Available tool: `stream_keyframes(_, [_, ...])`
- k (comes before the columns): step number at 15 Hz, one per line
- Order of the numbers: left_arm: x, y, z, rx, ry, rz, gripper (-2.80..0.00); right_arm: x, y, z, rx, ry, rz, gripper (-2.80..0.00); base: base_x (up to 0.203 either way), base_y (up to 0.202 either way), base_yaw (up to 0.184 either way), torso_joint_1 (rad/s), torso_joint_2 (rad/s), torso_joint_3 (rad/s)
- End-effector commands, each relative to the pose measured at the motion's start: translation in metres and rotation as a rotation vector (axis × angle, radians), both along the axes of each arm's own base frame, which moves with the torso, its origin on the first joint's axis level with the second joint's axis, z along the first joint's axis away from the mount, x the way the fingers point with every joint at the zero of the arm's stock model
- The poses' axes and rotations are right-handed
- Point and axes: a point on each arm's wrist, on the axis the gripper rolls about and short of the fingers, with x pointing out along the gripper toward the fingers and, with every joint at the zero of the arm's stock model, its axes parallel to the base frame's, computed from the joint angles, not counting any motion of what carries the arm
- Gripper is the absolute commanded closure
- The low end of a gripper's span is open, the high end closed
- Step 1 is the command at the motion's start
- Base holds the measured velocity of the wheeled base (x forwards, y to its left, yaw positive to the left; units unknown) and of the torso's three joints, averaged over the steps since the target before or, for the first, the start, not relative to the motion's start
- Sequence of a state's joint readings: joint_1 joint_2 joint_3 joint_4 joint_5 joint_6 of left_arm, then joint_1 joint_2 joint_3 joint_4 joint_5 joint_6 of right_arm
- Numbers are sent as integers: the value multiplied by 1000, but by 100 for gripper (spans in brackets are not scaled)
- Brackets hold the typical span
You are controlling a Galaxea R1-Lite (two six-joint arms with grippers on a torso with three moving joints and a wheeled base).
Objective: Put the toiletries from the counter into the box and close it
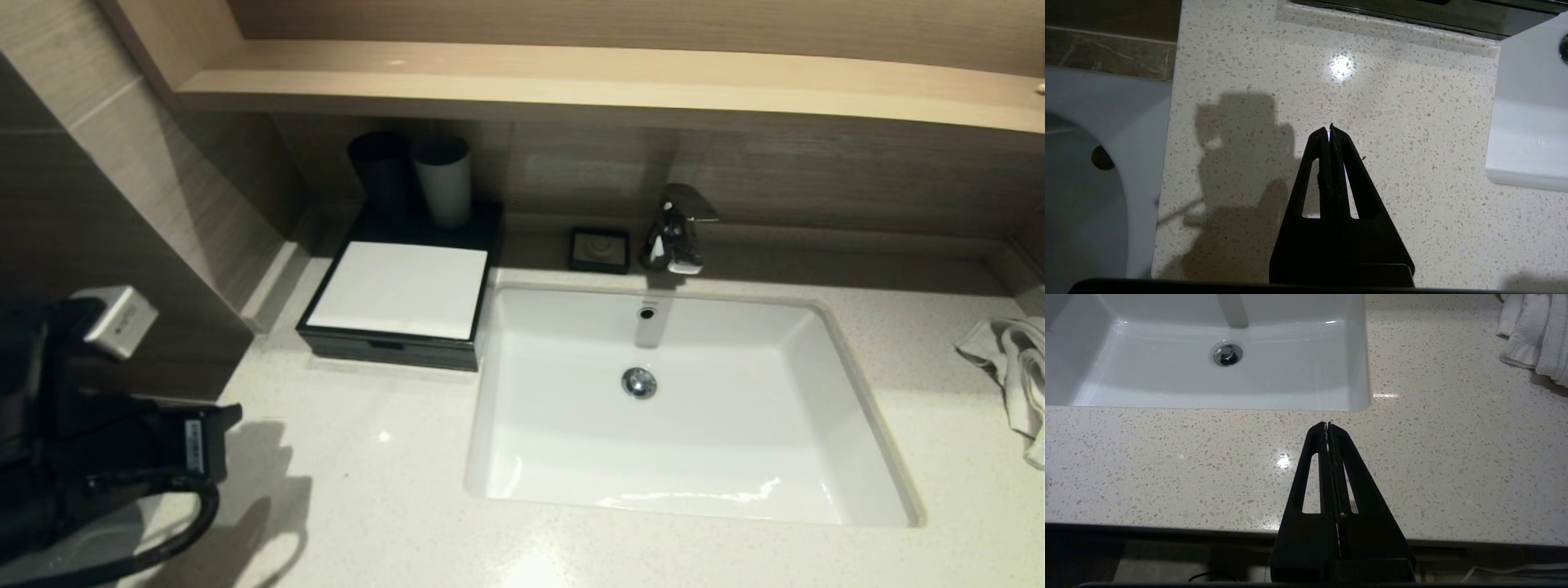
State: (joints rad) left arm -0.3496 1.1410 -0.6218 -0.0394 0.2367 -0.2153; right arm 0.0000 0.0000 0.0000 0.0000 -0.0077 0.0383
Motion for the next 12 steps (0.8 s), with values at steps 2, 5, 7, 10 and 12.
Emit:
stream_keyframes(2, [-19,7,2,-1,-48,15,0,0,0,0,0,0,0,0,0,0,0,0,0,0])
stream_keyframes(5, [-45,21,0,-6,-116,46,0,0,0,0,0,1,0,0,0,0,0,0,0,0])
stream_keyframes(7, [-70,36,-4,-8,-190,85,0,0,0,0,0,2,0,0,0,0,0,0,0,0])
stream_keyframes(10, [-108,47,-25,1,-323,106,0,0,0,0,0,1,0,0,0,0,0,0,0,0])
stream_keyframes(12, [-125,49,-40,19,-401,105,0,0,0,0,0,0,0,0,0,0,0,0,0,0])
